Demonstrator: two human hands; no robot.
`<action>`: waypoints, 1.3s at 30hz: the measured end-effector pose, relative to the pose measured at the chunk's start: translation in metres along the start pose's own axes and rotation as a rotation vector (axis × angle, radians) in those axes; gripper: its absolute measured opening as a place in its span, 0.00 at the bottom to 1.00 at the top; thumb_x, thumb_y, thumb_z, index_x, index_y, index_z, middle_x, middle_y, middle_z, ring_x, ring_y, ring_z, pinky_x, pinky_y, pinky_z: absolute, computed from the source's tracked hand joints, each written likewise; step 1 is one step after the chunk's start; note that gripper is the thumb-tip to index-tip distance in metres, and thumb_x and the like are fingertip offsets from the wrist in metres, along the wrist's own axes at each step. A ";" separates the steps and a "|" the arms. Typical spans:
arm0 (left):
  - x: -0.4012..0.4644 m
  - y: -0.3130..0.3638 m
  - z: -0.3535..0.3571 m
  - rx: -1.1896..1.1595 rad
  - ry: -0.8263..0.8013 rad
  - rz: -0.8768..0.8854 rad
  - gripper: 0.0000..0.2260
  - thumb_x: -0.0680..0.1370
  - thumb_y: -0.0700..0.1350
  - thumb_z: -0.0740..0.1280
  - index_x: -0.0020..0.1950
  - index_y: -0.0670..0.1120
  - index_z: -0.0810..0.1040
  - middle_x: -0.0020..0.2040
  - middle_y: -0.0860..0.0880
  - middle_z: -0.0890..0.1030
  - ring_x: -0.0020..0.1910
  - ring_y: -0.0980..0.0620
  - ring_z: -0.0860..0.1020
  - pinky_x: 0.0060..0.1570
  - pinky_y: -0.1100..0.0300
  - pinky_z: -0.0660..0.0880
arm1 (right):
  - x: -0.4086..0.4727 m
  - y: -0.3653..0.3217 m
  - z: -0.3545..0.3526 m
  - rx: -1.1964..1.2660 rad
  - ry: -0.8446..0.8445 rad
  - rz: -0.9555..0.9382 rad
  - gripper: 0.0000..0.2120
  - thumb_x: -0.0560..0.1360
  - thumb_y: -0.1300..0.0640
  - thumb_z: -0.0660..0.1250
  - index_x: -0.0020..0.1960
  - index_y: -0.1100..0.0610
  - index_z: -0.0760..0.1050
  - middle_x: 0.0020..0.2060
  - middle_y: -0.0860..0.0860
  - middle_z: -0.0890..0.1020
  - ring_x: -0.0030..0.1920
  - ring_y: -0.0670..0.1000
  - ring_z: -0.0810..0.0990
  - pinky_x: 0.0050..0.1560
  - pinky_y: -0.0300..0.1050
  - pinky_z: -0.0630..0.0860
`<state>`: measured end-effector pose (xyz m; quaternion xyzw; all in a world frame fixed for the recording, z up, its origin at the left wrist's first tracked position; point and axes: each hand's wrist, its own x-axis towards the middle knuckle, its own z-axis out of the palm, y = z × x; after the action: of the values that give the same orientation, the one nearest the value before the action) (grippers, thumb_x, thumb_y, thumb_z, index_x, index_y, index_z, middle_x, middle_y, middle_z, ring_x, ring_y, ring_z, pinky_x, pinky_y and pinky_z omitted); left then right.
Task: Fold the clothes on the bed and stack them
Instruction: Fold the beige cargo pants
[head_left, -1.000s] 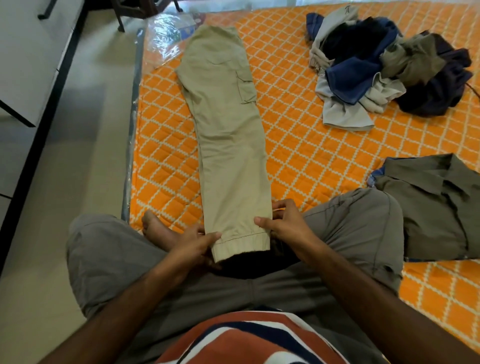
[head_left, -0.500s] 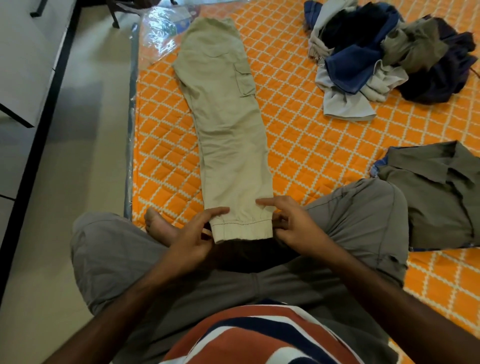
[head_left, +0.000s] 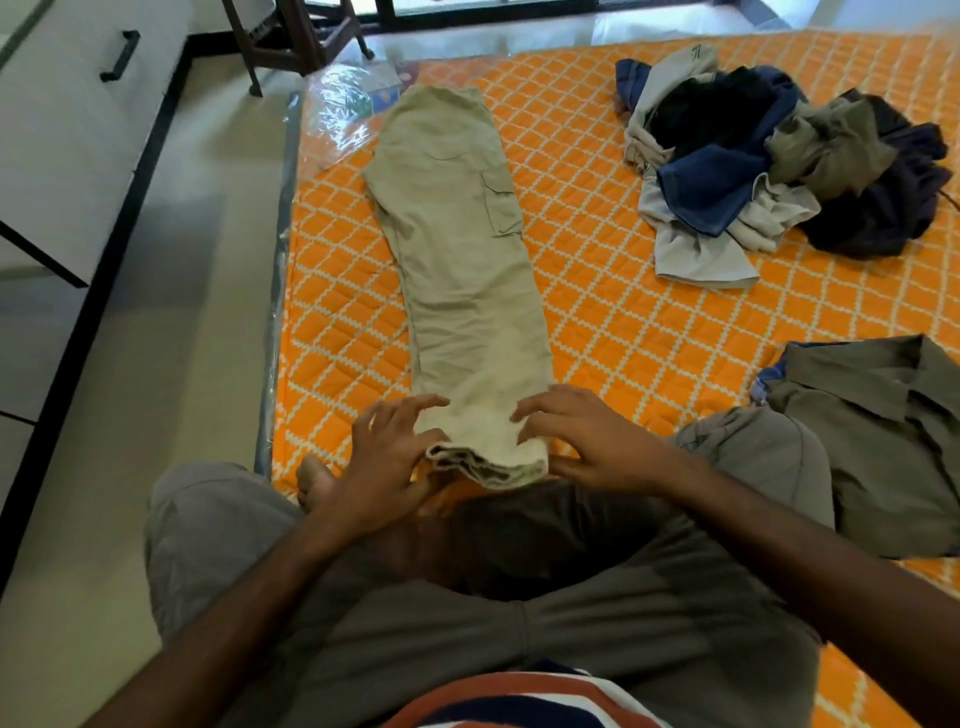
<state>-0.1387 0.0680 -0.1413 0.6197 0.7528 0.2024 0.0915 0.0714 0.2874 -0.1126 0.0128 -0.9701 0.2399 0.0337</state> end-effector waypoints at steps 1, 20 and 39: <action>0.010 -0.006 -0.004 -0.140 -0.038 -0.032 0.15 0.77 0.66 0.62 0.59 0.63 0.78 0.66 0.54 0.75 0.67 0.52 0.71 0.69 0.43 0.61 | 0.010 0.006 -0.008 0.161 -0.017 0.043 0.07 0.78 0.55 0.67 0.56 0.52 0.77 0.53 0.48 0.80 0.55 0.48 0.78 0.56 0.52 0.74; 0.125 -0.080 0.041 -0.859 0.124 -0.628 0.14 0.77 0.42 0.72 0.58 0.43 0.71 0.49 0.46 0.79 0.51 0.46 0.79 0.43 0.64 0.76 | 0.142 0.141 0.020 0.841 0.205 0.772 0.21 0.79 0.45 0.69 0.65 0.55 0.68 0.61 0.54 0.78 0.57 0.53 0.81 0.58 0.57 0.79; 0.123 -0.051 0.065 0.435 -0.341 -0.103 0.41 0.76 0.54 0.62 0.81 0.41 0.44 0.81 0.38 0.46 0.80 0.37 0.44 0.76 0.37 0.41 | 0.088 0.106 0.078 -0.272 -0.197 0.154 0.44 0.75 0.46 0.58 0.82 0.59 0.40 0.81 0.60 0.42 0.81 0.56 0.38 0.79 0.54 0.36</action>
<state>-0.1860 0.1923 -0.2070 0.6108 0.7827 -0.0760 0.0919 -0.0253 0.3443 -0.2246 -0.0427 -0.9904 0.1058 -0.0786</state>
